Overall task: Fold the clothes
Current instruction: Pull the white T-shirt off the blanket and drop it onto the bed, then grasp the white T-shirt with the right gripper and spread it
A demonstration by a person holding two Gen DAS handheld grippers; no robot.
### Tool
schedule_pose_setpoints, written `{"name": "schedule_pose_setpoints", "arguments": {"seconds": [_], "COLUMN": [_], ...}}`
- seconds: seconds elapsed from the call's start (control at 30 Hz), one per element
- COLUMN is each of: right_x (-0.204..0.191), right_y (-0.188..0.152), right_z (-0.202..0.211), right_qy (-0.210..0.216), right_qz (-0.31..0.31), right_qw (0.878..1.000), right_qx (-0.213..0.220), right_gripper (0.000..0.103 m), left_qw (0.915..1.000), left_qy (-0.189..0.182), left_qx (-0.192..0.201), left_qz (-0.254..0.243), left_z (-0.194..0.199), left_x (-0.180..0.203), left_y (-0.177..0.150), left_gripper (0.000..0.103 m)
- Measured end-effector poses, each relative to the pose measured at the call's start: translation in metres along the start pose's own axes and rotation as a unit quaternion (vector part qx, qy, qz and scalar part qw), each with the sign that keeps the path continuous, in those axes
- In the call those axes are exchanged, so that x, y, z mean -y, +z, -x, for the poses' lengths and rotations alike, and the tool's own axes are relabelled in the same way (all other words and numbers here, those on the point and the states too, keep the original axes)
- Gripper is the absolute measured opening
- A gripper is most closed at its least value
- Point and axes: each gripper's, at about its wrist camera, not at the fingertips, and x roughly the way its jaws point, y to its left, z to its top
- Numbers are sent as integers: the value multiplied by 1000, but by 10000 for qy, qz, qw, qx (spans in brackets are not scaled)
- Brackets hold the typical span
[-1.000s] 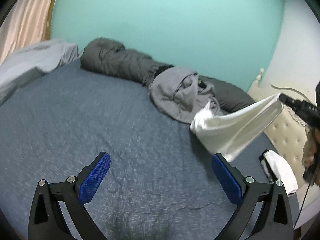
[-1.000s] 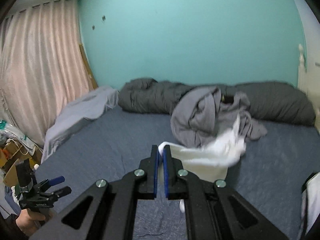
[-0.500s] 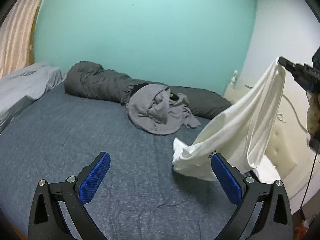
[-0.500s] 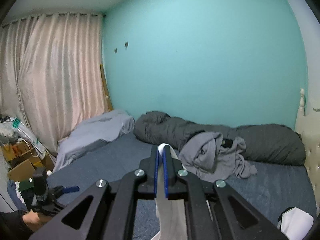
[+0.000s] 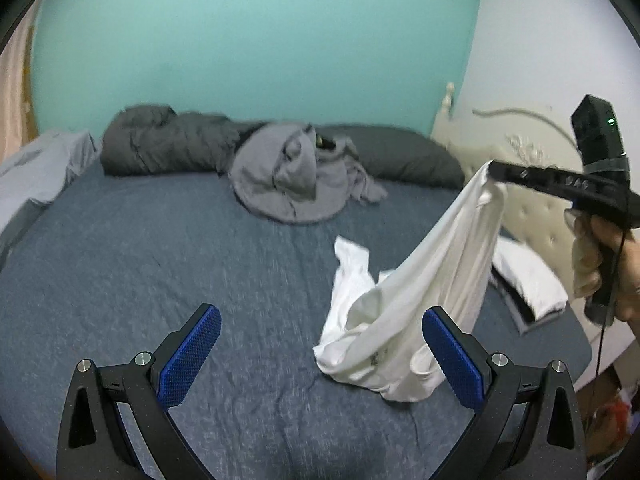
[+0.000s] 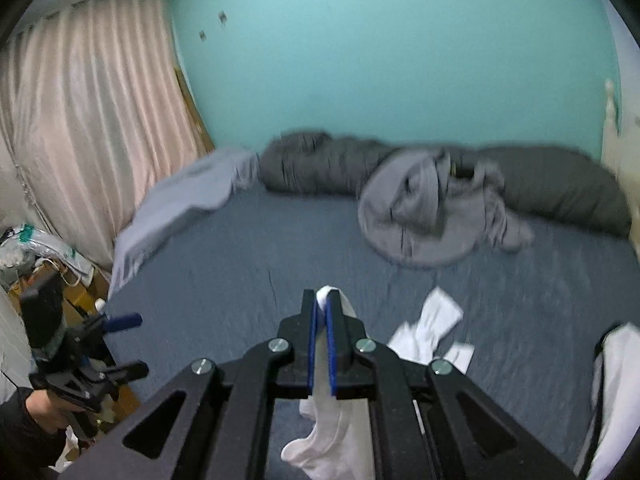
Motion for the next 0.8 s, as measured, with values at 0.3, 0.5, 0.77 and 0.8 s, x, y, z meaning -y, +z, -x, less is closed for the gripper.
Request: {"name": "schedule_pose_setpoints", "arguments": {"seconds": [0.3,0.5,0.77,0.8], "right_x": [42,63,109,114], "right_y": [-56,-85,-121,-128], "right_z": [-85,-128,-135,-131], "right_qy": [-91,-266,-1004,-913], "right_qz": [-300,-333,-903,-1063], "right_qw": [9966,9927,9845,9841], "right_qx": [-759,-1129,-1118,-1088], "right_gripper": [7,7,62,62], "left_qw": [9957,9891,9829,9825], "left_qy": [-331,-458,-612,-641], "left_qx": [-857,-1397,-1740,-1748], "left_qz": [88,8,4,-39], "left_z": [-93,-158,-206,-209], "left_x": [-11,-3,9,11], "left_y": [-46,-72,-89,-89], "left_gripper": [103,103,102,102]}}
